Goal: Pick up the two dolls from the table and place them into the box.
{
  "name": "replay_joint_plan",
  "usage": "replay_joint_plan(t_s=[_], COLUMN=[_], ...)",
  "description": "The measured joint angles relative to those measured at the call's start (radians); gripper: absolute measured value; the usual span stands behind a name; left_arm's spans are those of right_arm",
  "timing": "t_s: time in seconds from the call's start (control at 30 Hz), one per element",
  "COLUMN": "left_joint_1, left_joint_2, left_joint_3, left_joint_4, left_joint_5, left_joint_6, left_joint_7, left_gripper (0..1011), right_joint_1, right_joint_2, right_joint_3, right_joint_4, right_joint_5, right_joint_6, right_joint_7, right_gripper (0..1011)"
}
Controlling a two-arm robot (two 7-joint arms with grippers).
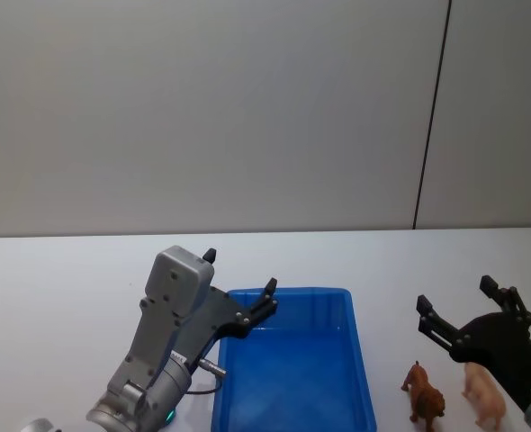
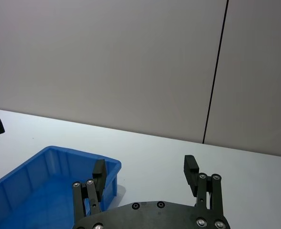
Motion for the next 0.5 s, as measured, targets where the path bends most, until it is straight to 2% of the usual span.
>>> replay_joint_plan(t_s=[0.5], left_joint_1=[0.000], left_joint_2=[0.000], left_joint_3=[0.000], left_joint_4=[0.000], left_joint_5=[0.000], left_joint_6=[0.000], left_joint_7=[0.000], left_gripper=[1001], right_joint_1=[0.000], right_joint_2=[0.000], right_joint_3=[0.000], right_joint_4=[0.000], right_joint_5=[0.000], right_joint_6=[0.000], right_joint_7=[0.000], right_gripper=[1001])
